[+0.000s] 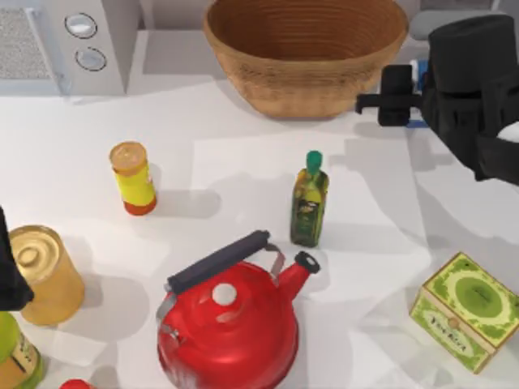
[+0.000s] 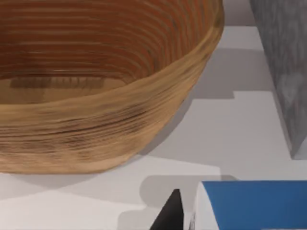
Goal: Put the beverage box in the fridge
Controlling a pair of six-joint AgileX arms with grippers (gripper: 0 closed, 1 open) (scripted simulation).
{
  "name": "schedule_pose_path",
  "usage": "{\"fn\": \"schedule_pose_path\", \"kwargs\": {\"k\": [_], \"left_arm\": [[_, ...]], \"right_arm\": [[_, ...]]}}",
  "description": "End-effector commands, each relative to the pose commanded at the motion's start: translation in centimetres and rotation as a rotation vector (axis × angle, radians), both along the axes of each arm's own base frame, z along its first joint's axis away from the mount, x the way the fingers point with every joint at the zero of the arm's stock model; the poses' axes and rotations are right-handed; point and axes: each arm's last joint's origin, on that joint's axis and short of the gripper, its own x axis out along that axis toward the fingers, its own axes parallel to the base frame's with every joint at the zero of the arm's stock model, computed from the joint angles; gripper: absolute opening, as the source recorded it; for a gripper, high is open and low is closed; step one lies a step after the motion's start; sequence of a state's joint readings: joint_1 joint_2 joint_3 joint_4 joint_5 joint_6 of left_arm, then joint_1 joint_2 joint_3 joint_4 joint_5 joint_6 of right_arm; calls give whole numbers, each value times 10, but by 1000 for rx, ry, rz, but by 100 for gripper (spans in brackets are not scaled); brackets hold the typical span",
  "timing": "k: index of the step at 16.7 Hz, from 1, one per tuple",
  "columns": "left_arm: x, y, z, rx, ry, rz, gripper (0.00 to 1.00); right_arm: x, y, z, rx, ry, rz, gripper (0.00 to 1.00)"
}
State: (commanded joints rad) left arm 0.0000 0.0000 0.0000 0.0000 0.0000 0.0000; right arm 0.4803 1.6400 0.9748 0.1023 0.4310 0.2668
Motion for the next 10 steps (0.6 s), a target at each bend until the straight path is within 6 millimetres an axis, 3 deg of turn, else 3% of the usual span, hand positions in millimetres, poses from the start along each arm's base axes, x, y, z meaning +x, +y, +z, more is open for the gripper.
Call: {"fn": "schedule_pose_path", "kwargs": {"k": [4,10], "left_arm": [[0,0,0,0,0,0,100],[0,0,0,0,0,0,100]], "right_arm": [[-9,-15,-4,-15,31,-15,0],[-62,-80,-3,-30,55,-68,0]]}}
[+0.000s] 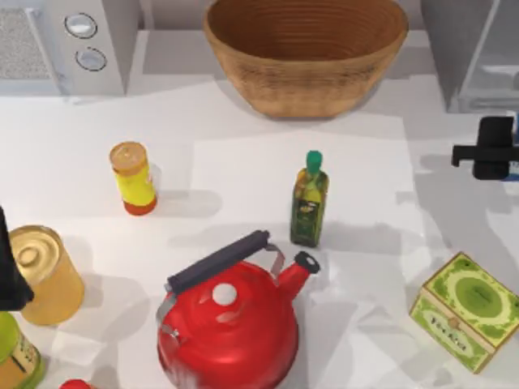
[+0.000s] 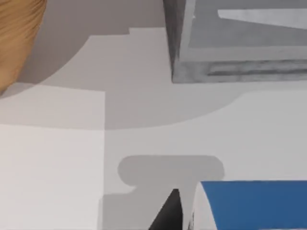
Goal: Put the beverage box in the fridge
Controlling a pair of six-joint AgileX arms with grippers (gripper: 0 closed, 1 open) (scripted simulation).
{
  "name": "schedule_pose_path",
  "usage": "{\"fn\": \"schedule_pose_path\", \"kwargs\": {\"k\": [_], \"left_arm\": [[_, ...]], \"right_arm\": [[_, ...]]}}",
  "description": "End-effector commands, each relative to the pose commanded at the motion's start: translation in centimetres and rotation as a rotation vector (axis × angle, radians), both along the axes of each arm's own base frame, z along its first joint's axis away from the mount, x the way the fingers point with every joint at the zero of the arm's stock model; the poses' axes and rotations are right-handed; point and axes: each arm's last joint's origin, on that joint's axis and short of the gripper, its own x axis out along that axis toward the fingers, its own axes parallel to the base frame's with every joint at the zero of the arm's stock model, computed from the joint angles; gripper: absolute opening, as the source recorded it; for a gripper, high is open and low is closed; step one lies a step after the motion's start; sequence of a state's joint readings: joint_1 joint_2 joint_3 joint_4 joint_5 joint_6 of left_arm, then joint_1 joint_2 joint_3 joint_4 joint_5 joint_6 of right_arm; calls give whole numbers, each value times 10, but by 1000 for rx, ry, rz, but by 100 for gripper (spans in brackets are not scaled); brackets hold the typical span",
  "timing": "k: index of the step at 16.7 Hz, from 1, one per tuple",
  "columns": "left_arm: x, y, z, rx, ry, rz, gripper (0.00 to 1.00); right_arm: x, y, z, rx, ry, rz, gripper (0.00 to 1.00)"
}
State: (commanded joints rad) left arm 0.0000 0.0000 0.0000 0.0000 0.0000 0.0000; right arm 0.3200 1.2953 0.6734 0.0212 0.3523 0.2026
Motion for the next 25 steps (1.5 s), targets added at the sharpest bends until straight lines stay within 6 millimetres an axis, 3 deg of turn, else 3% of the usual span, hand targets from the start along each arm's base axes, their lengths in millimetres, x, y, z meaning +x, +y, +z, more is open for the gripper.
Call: {"fn": "schedule_pose_path", "kwargs": {"k": [6,10,16,22,25], "left_arm": [[0,0,0,0,0,0,100],[0,0,0,0,0,0,100],[0,0,0,0,0,0,100],[0,0,0,0,0,0,100],[0,0,0,0,0,0,100]], "right_arm": [[-92,-54,23,42,-300,2,0],[-137,-70,-3,28,-470,39,0],[-152,-76,-44,9,-555,79,0],[-152,-76,-45,12,-555,82,0],[-151,-75,-27,18,-601,96,0]]}}
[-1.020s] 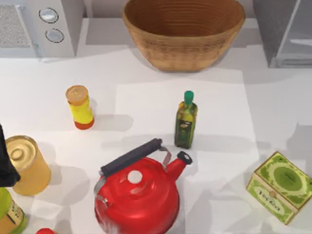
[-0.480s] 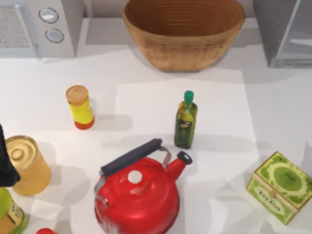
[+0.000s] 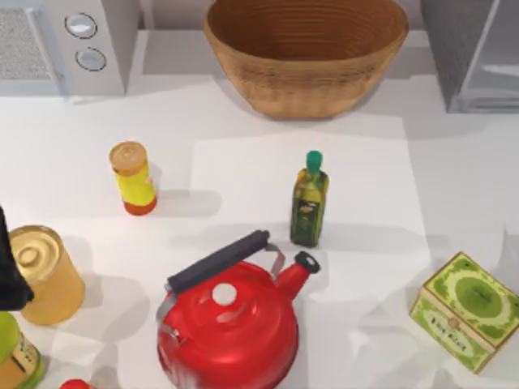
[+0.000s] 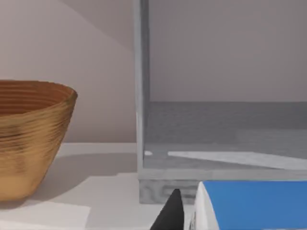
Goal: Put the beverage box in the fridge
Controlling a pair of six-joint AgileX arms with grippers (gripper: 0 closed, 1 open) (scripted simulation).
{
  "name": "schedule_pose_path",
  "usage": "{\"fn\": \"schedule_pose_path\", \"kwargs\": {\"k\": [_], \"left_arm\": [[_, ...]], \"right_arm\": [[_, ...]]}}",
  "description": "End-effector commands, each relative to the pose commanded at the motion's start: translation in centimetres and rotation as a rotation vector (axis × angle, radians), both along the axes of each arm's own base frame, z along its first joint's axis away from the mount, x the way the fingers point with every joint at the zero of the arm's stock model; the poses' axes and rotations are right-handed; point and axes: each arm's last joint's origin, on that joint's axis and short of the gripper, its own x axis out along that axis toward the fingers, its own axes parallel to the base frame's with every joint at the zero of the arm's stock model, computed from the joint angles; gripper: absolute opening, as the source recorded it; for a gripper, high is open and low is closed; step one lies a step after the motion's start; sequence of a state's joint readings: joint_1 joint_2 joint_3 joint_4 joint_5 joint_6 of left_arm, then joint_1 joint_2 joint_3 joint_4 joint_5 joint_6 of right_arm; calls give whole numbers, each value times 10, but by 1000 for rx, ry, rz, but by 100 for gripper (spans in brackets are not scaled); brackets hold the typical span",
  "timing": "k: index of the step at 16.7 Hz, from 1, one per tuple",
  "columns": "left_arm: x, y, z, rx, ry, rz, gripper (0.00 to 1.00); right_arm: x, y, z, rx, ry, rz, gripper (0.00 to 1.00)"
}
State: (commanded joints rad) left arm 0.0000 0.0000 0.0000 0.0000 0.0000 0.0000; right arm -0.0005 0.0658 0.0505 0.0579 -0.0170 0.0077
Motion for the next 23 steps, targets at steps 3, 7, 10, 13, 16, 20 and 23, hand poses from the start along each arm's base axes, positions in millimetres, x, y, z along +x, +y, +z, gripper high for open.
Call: {"fn": "schedule_pose_path", "kwargs": {"k": [3,7,10,13,16,20,23], "left_arm": [[0,0,0,0,0,0,100],[0,0,0,0,0,0,100],[0,0,0,0,0,0,100],[0,0,0,0,0,0,100],[0,0,0,0,0,0,100],[0,0,0,0,0,0,100],[0,0,0,0,0,0,100]], "right_arm": [[8,0,38,-2,-85,24,0],[46,-5,95,-24,-180,41,0],[110,-16,114,-46,-178,41,0],[188,-37,95,-61,-138,34,0],[248,-60,50,-63,-94,25,0],[288,-87,-20,-38,-19,5,0],[296,-100,-57,-13,31,-10,0]]}}
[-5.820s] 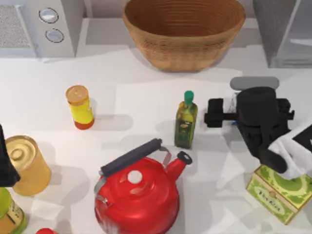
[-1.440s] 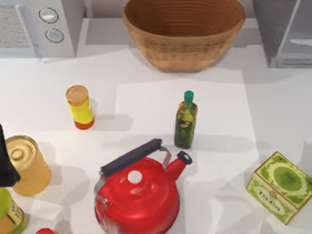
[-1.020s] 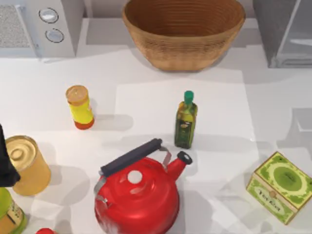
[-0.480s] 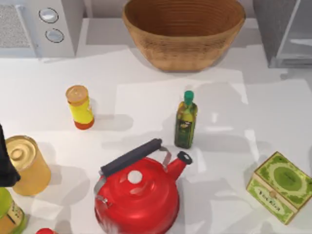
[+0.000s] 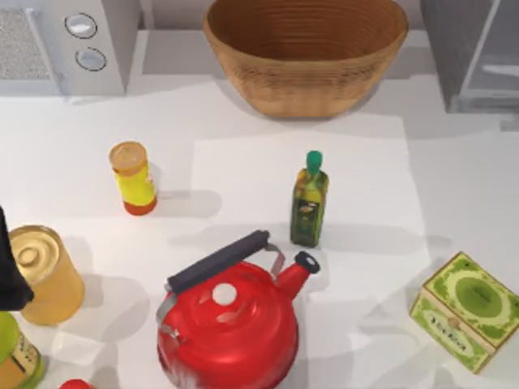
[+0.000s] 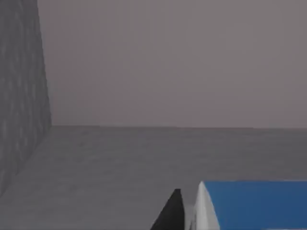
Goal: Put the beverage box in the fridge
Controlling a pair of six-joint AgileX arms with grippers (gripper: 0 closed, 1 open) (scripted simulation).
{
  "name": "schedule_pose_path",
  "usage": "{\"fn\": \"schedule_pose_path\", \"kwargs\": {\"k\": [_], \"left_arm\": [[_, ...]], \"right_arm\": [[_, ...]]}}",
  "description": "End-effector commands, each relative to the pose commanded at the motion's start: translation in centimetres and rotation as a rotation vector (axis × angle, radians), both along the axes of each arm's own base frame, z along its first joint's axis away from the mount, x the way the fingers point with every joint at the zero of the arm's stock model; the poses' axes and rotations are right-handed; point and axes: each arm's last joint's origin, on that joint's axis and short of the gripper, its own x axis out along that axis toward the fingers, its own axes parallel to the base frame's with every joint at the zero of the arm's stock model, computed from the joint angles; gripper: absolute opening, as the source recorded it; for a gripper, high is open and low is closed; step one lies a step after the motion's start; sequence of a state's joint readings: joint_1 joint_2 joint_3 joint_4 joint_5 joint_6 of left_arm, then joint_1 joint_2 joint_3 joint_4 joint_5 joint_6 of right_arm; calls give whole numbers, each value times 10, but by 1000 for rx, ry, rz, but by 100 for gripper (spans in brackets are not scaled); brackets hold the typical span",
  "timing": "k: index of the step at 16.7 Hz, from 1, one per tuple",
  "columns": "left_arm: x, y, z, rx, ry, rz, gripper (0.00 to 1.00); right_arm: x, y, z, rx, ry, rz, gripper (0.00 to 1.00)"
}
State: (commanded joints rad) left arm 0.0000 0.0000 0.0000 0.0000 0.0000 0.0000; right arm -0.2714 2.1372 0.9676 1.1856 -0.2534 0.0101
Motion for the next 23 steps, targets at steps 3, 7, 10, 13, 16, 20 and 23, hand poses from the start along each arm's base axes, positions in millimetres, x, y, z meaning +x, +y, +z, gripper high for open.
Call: {"fn": "schedule_pose_path", "kwargs": {"k": [3,7,10,13,16,20,23], "left_arm": [[0,0,0,0,0,0,100],[0,0,0,0,0,0,100],[0,0,0,0,0,0,100],[0,0,0,0,0,0,100],[0,0,0,0,0,0,100],[0,0,0,0,0,0,100],[0,0,0,0,0,0,100]], "right_arm": [[2,-4,-11,9,14,-5,0],[1,-1,-12,12,22,0,0],[9,-1,-20,22,52,2,0],[37,-1,-21,23,61,10,0],[75,-3,0,7,-1,14,0],[112,-5,12,9,-5,1,0],[121,-2,8,12,22,0,0]]}}
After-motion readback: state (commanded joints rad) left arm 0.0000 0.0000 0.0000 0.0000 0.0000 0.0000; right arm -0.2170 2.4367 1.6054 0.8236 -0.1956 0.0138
